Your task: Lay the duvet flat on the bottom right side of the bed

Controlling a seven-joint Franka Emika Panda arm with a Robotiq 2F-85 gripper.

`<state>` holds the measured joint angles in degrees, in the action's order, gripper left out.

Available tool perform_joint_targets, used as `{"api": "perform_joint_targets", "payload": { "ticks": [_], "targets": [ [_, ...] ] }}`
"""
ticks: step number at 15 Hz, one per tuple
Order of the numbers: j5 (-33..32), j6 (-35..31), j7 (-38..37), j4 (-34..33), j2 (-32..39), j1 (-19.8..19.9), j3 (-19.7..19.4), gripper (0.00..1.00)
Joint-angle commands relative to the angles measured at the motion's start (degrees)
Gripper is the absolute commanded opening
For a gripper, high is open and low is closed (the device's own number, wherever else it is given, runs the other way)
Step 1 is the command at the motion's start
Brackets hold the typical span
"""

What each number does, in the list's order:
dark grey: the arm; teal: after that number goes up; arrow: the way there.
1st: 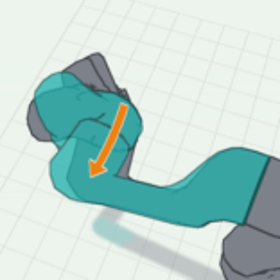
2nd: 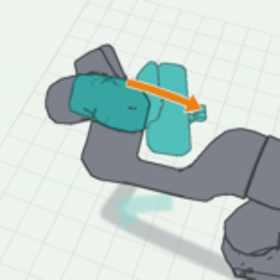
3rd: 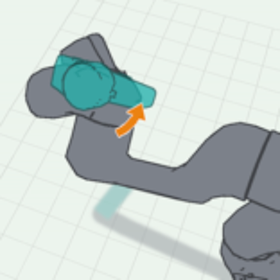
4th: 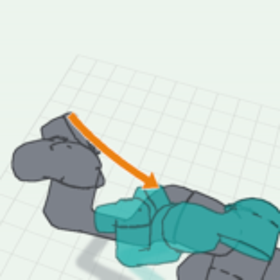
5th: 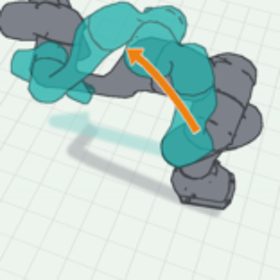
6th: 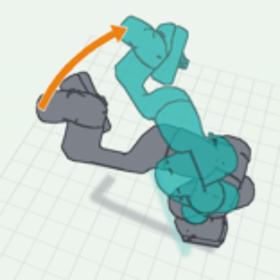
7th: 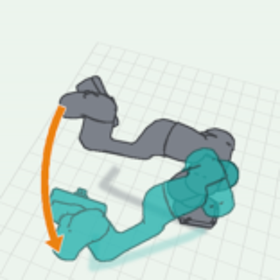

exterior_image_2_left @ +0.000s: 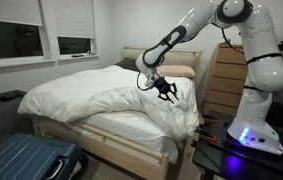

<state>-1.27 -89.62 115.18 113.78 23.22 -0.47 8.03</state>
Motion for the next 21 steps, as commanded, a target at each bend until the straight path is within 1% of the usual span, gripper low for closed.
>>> {"api": "perform_joint_targets", "payload": {
  "ticks": [1, 2, 3, 4, 5, 6, 9, 12, 21],
  "targets": [
    [0.3, 0.0, -0.1, -0.3, -0.9, -0.2, 0.1, 0.68],
    [-0.1, -0.7, -0.3, -0.5, -1.2, -0.3, 0.1, 0.76],
    [-0.5, -1.4, -0.7, -0.9, -1.3, -0.3, -0.1, 0.82],
    [-0.6, -2.5, -1.2, -1.4, -1.2, -0.2, -0.3, 0.91],
    [-0.7, -4.5, -2.2, -1.9, -1.2, -0.2, -0.7, 0.98],
    [-1.5, -7.3, -3.3, -2.2, -1.1, -0.1, -1.3, 1.0],
    [-5.4, -14.4, -6.0, -2.9, -0.4, 0.4, -3.3, 1.0],
    [-9.4, -20.0, -8.6, -3.0, 0.3, 1.1, -5.7, 1.0],
    [-14.5, -29.0, -14.3, -3.4, 1.9, 6.0, -11.2, 1.0]
  ]
}}
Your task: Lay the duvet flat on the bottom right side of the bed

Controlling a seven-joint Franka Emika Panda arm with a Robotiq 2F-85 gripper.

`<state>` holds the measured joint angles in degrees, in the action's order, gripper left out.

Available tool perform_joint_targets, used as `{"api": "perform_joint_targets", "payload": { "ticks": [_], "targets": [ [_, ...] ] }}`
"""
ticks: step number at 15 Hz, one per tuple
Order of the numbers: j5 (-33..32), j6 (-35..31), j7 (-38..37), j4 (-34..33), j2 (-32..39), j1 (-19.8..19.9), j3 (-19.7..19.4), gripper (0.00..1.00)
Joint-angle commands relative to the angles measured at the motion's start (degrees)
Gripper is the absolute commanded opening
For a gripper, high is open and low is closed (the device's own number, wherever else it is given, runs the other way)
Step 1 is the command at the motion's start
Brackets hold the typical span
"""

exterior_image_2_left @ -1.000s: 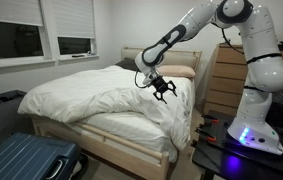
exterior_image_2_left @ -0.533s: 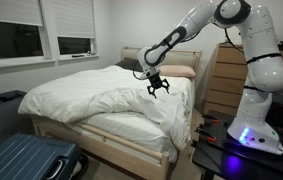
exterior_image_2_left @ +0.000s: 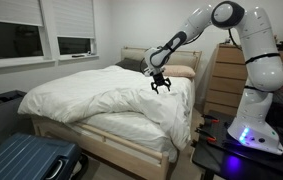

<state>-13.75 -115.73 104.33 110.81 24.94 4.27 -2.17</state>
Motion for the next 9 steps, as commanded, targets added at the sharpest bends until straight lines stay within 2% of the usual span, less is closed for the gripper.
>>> {"api": "perform_joint_targets", "payload": {
  "ticks": [1, 5, 9],
  "targets": [
    [-2.7, -4.0, -4.2, -0.2, 0.0, 1.7, -1.6, 1.0],
    [-2.4, -8.4, -8.9, 0.5, -1.3, 4.1, -3.5, 1.0],
    [3.7, -10.8, -13.3, 1.8, -2.8, 7.8, -3.5, 1.0]
  ]
}}
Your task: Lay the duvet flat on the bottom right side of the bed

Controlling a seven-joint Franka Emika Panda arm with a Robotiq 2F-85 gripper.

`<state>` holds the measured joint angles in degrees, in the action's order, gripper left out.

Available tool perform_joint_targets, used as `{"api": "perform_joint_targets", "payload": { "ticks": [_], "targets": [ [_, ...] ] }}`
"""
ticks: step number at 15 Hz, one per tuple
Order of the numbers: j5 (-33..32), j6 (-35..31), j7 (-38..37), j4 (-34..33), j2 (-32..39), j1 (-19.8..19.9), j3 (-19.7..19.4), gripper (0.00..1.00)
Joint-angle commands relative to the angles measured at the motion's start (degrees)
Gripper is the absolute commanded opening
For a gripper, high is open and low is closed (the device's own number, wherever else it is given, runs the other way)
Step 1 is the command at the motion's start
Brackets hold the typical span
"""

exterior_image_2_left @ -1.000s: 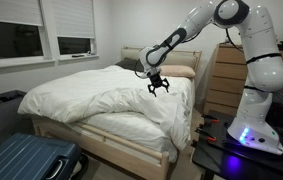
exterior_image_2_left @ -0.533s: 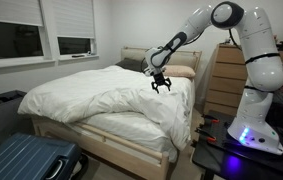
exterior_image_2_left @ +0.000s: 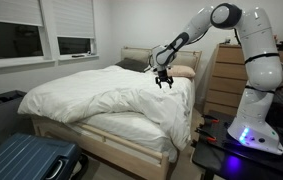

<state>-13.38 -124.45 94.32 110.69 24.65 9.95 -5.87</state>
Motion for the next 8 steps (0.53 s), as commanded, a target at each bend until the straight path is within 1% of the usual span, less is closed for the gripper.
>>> {"api": "perform_joint_targets", "payload": {
  "ticks": [1, 4, 8],
  "targets": [
    [5.0, -2.9, -4.1, 2.6, -3.0, 3.0, 0.2, 1.0],
    [10.6, -5.4, -5.9, 5.3, -4.6, 5.3, 0.3, 1.0],
    [17.8, -10.9, -7.9, 9.2, -5.8, 8.3, -0.2, 1.0]
  ]
}}
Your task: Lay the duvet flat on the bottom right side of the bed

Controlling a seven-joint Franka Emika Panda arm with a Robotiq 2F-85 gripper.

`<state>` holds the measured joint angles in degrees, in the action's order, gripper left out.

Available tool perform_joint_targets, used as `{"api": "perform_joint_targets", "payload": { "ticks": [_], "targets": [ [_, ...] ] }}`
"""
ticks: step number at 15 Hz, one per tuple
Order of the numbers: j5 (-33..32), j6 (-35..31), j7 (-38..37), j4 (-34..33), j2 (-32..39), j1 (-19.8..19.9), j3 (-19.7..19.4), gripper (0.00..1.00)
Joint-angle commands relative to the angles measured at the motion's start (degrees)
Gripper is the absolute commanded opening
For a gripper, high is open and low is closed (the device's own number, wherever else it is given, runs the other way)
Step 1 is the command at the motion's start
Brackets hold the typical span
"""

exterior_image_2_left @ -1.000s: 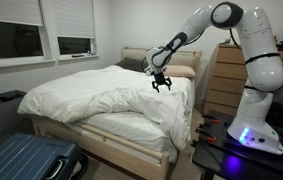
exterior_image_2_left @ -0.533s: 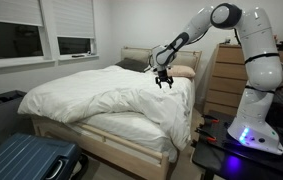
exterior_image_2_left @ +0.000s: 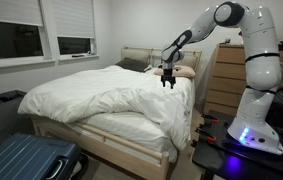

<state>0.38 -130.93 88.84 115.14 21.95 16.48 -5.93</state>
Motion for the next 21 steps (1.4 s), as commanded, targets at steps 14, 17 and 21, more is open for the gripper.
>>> {"api": "perform_joint_targets", "payload": {
  "ticks": [14, 17, 21],
  "targets": [
    [31.8, -27.7, -11.2, 10.0, 3.0, 11.3, 5.4, 1.0],
    [39.5, -32.1, -12.4, 8.8, 6.0, 13.6, 9.3, 1.0],
    [45.1, -35.4, -11.7, 7.0, 10.2, 13.4, 10.0, 1.0]
  ]
}}
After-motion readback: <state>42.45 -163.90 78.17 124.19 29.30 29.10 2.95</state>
